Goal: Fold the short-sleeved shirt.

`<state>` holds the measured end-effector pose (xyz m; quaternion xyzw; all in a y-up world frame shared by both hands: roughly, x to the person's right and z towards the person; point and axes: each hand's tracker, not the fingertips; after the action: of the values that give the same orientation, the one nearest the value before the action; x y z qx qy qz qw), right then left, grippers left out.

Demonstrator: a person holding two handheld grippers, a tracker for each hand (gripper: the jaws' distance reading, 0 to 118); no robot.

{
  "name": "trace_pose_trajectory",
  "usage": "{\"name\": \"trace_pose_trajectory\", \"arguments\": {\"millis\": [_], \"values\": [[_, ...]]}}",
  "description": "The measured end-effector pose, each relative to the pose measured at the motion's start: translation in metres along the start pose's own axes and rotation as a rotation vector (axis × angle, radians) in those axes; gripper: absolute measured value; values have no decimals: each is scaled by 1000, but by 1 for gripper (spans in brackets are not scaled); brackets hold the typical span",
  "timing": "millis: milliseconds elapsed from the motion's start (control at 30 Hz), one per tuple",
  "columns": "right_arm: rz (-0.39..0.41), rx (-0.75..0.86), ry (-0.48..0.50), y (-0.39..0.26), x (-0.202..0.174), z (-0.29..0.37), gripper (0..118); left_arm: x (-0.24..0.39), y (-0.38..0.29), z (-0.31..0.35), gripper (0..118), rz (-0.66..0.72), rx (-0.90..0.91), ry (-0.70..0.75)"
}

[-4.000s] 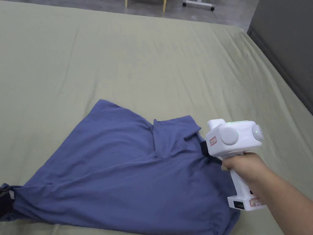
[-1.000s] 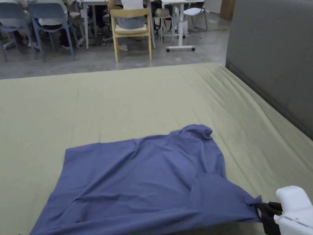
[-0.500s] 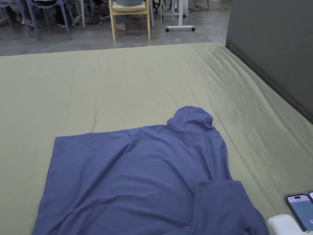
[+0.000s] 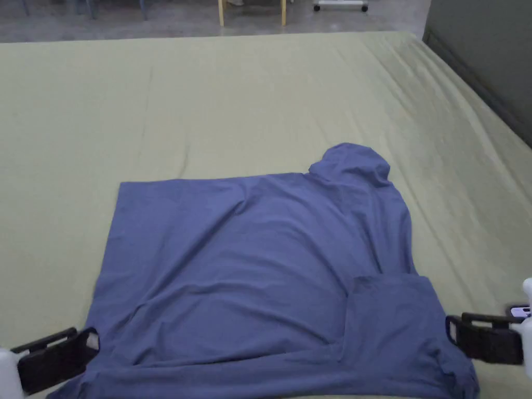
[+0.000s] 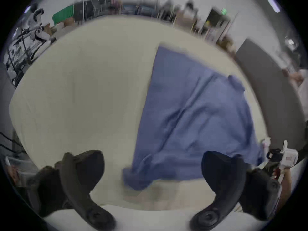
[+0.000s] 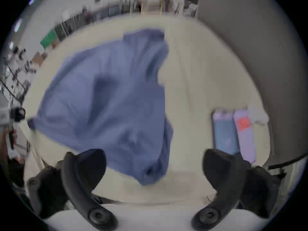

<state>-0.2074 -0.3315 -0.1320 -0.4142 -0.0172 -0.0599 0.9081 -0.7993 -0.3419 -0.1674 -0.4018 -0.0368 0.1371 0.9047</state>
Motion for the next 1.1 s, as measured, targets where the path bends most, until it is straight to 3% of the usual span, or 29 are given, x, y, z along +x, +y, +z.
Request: {"name": "trace_pose_trajectory", "arguments": {"millis": [100,167,200,233,267,300,333,367,400,433,533,600,633,667,700,933,967,1000,1100], "values": [[-42,95,17,38,-17,23,118,31,8,-1,118,-92,-9,8],[-7,106,6,42,-34,24,118,47,3,1,118,-161,-17,38],[36,112,-12,41,-39,20,114,54,-6,-1,118,-189,-8,54],[75,125,-33,38,-46,17,96,59,-15,-3,117,-187,-17,53],[122,137,-68,33,-55,13,35,54,-16,-4,97,-178,-29,39],[145,116,-90,29,-62,5,2,54,-21,-5,53,-216,-22,89],[130,103,-65,22,-66,0,2,54,-28,-10,0,-186,-37,104],[123,65,25,20,-65,-4,2,52,-38,-16,0,-176,-18,167],[83,50,69,17,-65,-8,2,51,-34,-15,0,-117,-81,45],[73,57,52,15,-66,-10,2,49,-36,-18,0,-91,-111,8],[138,72,19,15,-69,-8,2,38,-32,-17,1,-80,-91,37],[138,71,22,16,-65,-7,2,20,-27,-24,108,-78,-94,102],[135,68,27,19,-63,-5,2,11,-27,-33,118,-61,-128,127],[131,69,29,18,-61,-5,2,1,-41,-31,118,-41,-224,123],[131,67,27,17,-60,-6,2,-7,-34,-35,118,-58,-129,159],[133,-4,5,1,-50,-14,2,-26,-62,-76,117,-100,-309,194],[135,-18,-1,-3,-48,-15,2,-24,-66,-78,102,-103,-316,195],[132,-27,-9,-6,-44,-17,2,-23,-69,-79,71,-111,-313,196],[114,-61,-13,-15,-30,-21,2,-24,-70,-79,63,-104,-278,207]]}}
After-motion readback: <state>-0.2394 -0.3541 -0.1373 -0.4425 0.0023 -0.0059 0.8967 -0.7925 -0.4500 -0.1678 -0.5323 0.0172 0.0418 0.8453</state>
